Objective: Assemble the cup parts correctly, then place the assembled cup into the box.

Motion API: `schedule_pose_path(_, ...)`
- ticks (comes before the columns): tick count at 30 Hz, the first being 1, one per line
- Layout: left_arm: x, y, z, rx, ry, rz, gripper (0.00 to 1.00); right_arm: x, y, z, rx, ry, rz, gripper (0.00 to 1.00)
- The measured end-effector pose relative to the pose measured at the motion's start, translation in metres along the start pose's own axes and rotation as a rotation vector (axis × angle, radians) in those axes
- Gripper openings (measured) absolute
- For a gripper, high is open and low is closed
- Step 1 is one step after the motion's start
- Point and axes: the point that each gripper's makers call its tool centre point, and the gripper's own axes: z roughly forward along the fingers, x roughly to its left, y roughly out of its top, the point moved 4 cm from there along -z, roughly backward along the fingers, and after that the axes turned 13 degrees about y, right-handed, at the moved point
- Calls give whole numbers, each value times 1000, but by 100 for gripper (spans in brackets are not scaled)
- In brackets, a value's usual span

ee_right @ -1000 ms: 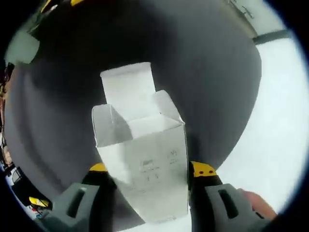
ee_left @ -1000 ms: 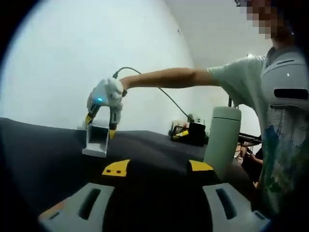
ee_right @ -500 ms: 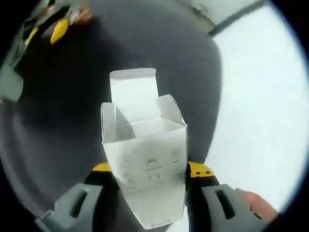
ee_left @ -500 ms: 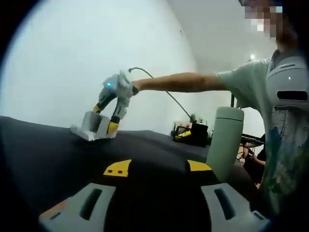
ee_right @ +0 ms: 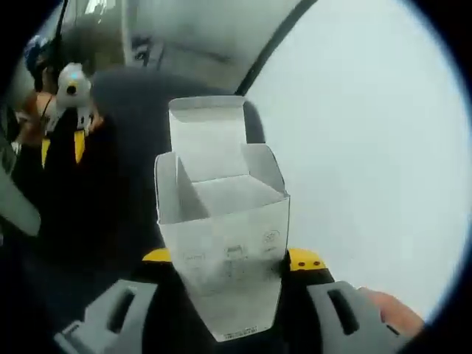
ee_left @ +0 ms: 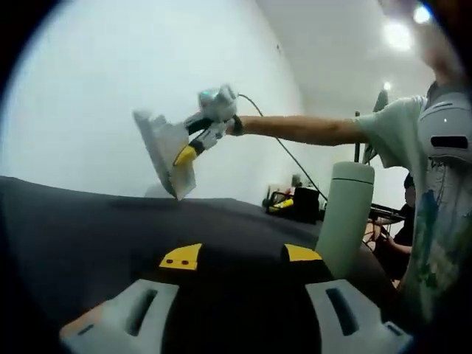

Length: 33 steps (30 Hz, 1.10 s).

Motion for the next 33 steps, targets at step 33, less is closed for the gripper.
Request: schedule_pose_path(33, 3, 6, -4, -43, -1, -82, 36, 182, -63, -151, -613, -764, 671, 49)
